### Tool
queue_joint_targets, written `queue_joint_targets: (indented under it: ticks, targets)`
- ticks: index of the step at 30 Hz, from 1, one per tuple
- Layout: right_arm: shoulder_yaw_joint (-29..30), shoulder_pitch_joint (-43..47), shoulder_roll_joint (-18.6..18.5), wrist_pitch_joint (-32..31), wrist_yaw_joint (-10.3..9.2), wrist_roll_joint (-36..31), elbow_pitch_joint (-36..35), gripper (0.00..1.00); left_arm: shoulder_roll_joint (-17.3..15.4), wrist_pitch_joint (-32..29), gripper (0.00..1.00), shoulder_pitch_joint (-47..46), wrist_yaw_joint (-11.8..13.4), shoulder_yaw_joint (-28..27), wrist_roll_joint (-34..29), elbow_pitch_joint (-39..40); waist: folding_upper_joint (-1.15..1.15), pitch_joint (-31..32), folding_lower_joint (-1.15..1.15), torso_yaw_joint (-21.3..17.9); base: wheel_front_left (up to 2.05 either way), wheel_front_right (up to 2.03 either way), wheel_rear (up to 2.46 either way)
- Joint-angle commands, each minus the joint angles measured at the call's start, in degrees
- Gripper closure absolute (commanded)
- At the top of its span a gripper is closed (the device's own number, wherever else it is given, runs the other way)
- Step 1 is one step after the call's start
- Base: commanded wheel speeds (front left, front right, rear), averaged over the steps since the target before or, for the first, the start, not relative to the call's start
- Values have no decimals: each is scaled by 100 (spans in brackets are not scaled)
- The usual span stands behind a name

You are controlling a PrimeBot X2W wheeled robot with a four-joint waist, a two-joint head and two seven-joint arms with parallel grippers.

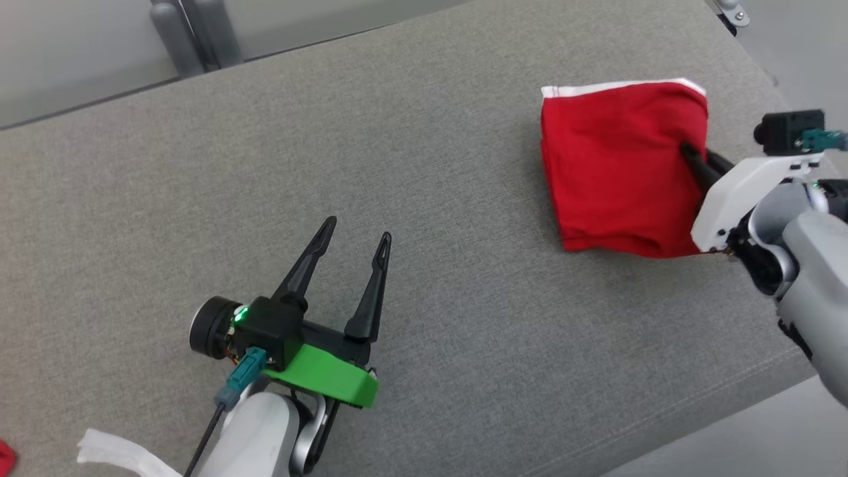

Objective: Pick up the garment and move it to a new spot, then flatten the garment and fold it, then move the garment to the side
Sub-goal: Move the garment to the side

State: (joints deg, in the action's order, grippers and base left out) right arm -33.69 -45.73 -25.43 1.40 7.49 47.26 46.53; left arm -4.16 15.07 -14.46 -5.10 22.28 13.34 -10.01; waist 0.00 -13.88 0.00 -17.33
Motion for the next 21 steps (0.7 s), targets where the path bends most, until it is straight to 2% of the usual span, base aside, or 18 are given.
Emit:
queue_joint_targets:
  ticks: [1, 6, 10, 18, 19, 20, 21]
  targets:
    - [-100, -201, -195, -42, 1, -111, 17, 100, -56, -16, 0, -164, -19, -10, -68, 15, 0, -447, 0, 262, 0, 0, 0]
    - [-451, -811, -772, -86, 1, -478, 289, 100, -113, -66, 0, -371, 19, 10, -143, 99, 0, -922, 0, 520, 0, 0, 0]
    - [-668, -1271, -1095, -49, 1, -798, 705, 100, -142, -78, 0, -517, 41, 9, -150, 153, 0, -1215, 0, 701, 0, 0, 0]
    - [-877, -1913, -1266, 149, 0, -1246, 1757, 100, -130, -47, 0, -678, 64, 36, -130, 150, 0, -1460, 0, 975, 0, 0, 0]
    - [-881, -1948, -1244, 196, 0, -1300, 1864, 94, -127, -39, 0, -679, 69, 35, -119, 141, 0, -1457, 0, 992, 0, 0, 0]
    - [-881, -2000, -1217, 262, 0, -1349, 2005, 22, -122, -30, 0, -678, 67, 34, -105, 131, 0, -1444, 0, 1011, 0, 0, 0]
    - [-877, -2035, -1200, 304, 0, -1381, 2096, 0, -116, -36, 0, -673, 73, 35, -92, 120, 0, -1426, 0, 1022, 0, 0, 0]
